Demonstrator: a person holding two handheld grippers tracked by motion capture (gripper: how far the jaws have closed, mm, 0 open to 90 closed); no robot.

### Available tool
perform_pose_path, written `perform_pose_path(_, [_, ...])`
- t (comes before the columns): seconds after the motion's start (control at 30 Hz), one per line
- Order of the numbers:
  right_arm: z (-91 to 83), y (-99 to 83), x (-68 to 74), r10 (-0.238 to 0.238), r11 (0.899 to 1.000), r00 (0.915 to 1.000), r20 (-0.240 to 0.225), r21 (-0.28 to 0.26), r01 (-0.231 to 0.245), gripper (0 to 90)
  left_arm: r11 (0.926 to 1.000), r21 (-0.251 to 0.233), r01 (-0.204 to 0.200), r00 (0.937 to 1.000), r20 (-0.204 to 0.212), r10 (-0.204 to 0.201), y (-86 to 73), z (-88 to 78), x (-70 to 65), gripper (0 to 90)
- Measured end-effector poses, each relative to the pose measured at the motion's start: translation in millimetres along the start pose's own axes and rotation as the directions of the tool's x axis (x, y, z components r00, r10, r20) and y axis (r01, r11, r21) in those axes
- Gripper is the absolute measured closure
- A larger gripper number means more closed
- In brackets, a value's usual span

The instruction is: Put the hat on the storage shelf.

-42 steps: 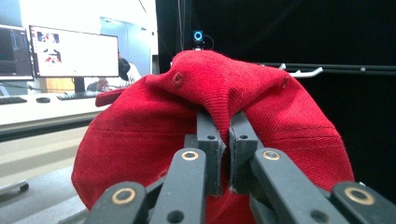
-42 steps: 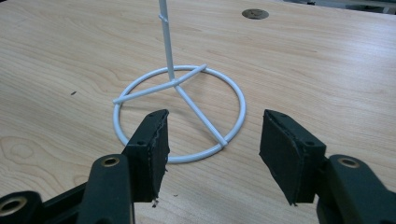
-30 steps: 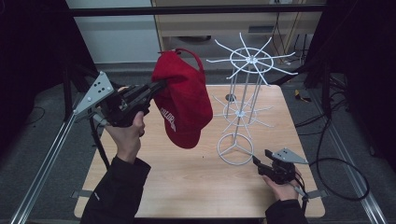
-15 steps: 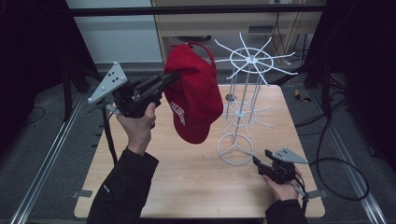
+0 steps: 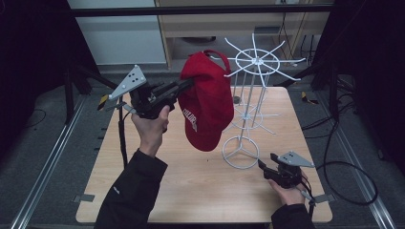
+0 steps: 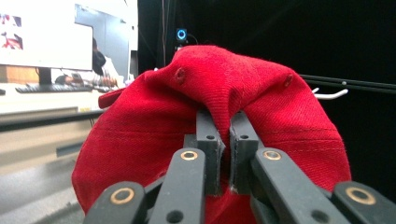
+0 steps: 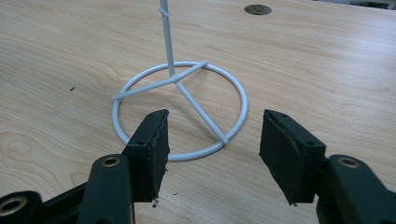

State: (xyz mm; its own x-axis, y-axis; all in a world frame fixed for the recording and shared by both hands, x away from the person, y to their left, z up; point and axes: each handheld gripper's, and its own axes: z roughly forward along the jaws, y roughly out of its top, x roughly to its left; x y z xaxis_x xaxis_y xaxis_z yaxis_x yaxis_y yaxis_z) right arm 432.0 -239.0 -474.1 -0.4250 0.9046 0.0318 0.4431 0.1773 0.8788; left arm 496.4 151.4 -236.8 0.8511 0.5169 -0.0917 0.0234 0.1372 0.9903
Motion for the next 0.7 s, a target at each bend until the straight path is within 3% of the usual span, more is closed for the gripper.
perform_pose_path(0.23, [0.4, -0.1, 0.2, -0.002, 1.0, 1.0, -0.002, 0.002, 0.002, 42.5, 0.9982, 0.048, 0.037, 0.9993, 0.005, -0.037, -11.4, 3.7, 10.0, 84.5])
perform_pose_path(0.7, [0.5, -0.2, 0.5, -0.006, 1.0, 1.0, -0.005, 0.005, 0.006, 42.9, 0.9923, 0.114, 0.048, 0.9987, -0.021, -0.046, -20.9, 9.5, 16.0, 82.3])
